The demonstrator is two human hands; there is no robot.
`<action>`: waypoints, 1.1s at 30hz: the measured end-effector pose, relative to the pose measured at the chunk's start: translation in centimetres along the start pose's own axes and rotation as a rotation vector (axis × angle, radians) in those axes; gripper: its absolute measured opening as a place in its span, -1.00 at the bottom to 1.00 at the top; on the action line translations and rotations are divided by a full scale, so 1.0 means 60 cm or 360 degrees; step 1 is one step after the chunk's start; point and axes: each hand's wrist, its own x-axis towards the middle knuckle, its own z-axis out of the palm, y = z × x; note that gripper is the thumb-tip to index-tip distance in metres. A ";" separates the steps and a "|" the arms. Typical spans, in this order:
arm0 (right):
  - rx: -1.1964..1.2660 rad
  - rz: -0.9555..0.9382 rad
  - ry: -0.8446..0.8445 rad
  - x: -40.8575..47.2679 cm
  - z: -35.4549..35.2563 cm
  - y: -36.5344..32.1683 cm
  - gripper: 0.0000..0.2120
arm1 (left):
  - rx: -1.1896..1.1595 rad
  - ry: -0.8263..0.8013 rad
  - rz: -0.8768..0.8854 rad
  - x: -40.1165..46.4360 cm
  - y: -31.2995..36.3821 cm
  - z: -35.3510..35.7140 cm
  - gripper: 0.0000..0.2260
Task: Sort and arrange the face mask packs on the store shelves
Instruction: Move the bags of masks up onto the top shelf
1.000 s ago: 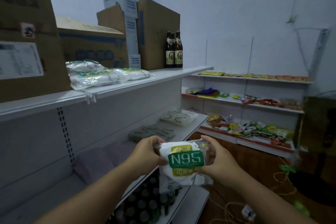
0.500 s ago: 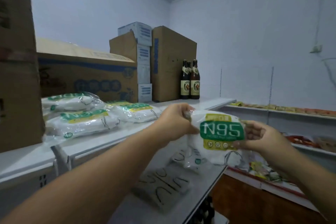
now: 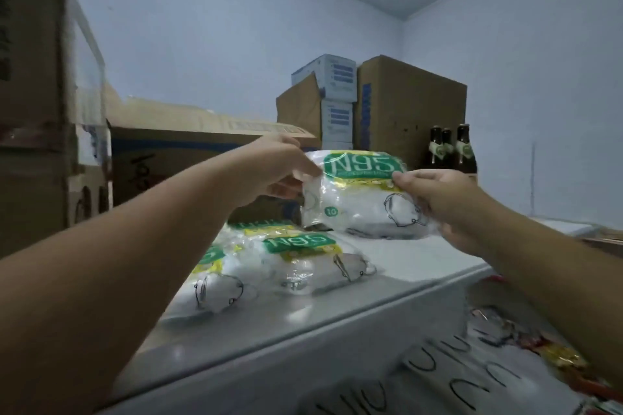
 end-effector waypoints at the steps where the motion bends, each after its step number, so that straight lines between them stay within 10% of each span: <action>1: -0.0012 0.0045 -0.0008 0.025 0.019 0.010 -0.83 | 0.0160 0.0148 -0.0003 0.010 -0.018 -0.008 -0.71; 7: -0.0120 0.0227 -0.0214 0.155 0.126 0.025 -0.80 | 0.0860 0.0756 0.0176 0.021 -0.066 -0.044 -0.75; 16: -0.0376 0.0120 -0.0720 0.212 0.220 0.075 -0.78 | 0.1751 0.0049 -0.0392 0.009 -0.105 -0.050 -0.54; 33: -0.1160 -0.0068 -0.0793 0.217 0.229 0.115 -0.50 | 0.1979 0.0033 -0.0354 0.002 -0.092 -0.047 -0.51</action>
